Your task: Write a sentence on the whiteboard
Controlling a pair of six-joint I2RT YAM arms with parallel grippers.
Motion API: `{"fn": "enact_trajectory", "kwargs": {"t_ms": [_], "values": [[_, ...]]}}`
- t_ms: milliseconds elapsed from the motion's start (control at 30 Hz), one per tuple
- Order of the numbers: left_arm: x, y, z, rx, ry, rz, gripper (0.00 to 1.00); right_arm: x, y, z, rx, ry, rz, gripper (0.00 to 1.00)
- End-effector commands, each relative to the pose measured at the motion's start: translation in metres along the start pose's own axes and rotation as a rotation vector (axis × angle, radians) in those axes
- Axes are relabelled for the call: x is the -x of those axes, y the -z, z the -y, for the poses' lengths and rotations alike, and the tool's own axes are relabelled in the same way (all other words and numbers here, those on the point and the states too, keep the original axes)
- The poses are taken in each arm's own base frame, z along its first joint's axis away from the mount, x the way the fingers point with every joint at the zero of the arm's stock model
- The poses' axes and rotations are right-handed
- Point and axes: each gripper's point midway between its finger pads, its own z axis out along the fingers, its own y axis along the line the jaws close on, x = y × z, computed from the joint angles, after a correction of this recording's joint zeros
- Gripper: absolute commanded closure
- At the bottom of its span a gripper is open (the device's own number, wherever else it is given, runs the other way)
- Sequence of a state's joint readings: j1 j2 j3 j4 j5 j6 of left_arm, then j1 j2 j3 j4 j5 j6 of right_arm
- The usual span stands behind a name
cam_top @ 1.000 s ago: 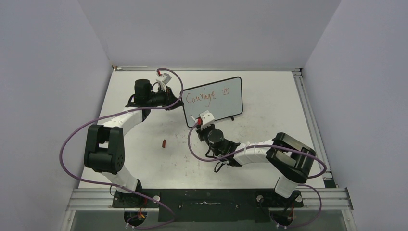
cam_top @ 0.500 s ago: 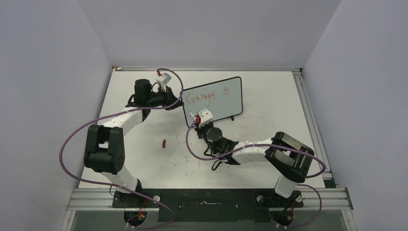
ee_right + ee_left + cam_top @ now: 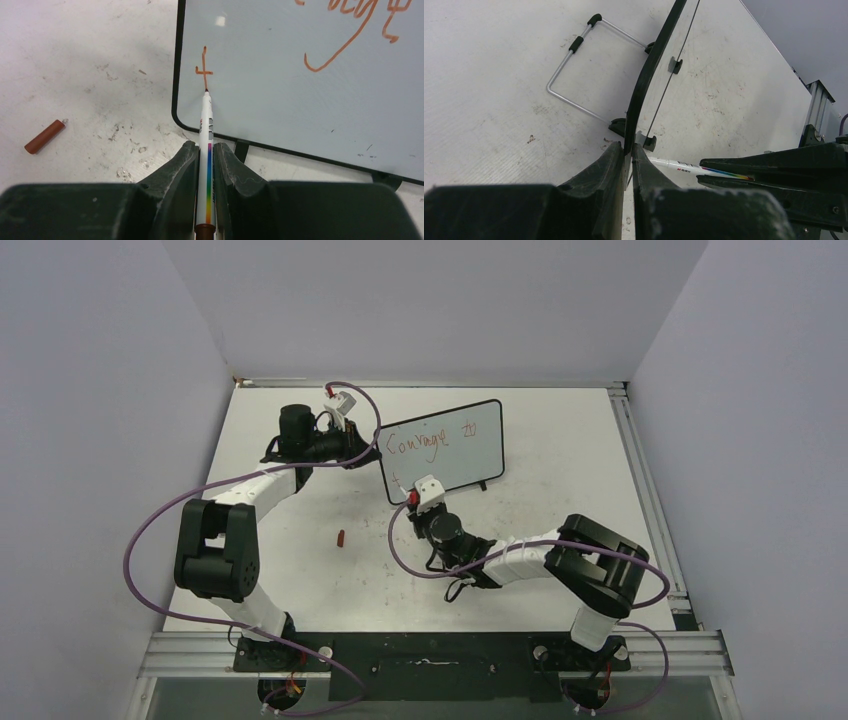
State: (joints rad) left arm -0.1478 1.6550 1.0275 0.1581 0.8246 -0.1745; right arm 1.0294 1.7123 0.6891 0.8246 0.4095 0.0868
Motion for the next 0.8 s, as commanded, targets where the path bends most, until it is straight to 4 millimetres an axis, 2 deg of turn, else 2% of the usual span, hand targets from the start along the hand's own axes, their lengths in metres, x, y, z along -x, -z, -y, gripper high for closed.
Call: {"fn": "enact_trajectory", "kwargs": {"t_ms": [0, 133, 333, 567, 767], "values": [[0.031, 0.01, 0.017, -0.035, -0.065, 0.059, 1.0, -0.009, 0.004, -0.002, -0.011, -0.029, -0.006, 0.95], [0.031, 0.01, 0.017, -0.035, -0.066, 0.06, 1.0, -0.008, 0.003, 0.001, -0.029, -0.024, -0.005, 0.95], [0.031, 0.01, 0.018, -0.036, -0.067, 0.061, 1.0, 0.016, 0.003, 0.009, -0.071, -0.028, 0.04, 0.95], [0.032, 0.01, 0.018, -0.038, -0.069, 0.061, 1.0, 0.043, 0.006, 0.005, -0.04, -0.042, 0.102, 0.95], [0.031, 0.01, 0.018, -0.038, -0.067, 0.06, 1.0, 0.055, 0.001, 0.003, -0.041, -0.025, 0.128, 0.95]]}}
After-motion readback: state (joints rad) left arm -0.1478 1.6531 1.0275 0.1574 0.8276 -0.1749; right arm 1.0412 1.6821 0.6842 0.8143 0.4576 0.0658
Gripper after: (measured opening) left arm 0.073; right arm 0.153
